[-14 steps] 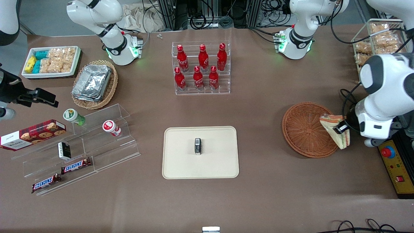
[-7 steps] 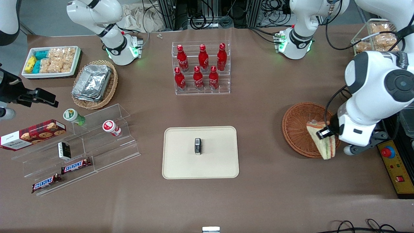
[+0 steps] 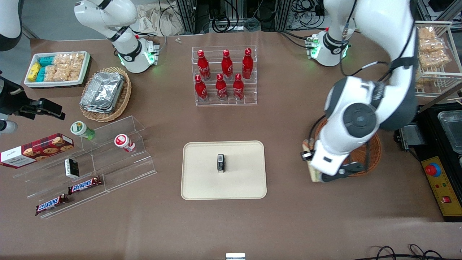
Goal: Place sandwich from basket to tray
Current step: 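Carry the sandwich over the cream tray beside the black box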
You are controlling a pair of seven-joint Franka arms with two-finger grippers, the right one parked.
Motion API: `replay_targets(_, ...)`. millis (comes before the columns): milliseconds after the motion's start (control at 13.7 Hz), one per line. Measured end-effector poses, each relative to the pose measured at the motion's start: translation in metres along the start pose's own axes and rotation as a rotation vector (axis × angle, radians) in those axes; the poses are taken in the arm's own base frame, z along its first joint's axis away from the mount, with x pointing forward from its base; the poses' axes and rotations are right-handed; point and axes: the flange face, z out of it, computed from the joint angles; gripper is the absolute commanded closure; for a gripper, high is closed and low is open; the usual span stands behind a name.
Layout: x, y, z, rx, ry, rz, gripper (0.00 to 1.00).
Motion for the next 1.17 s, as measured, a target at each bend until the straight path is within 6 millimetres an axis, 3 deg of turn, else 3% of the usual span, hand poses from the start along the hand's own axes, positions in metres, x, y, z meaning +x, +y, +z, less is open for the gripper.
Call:
replay_targets(219,-0.012,0.064,0.047,-0.033,0.043,0.063,0.59)
replay_targets(364,-0.017,0.091,0.076,-0.052,0.064,0.087,0.59)
replay_targets(1166,-0.040,0.140,0.144,-0.100,0.071,0.002,0.58)
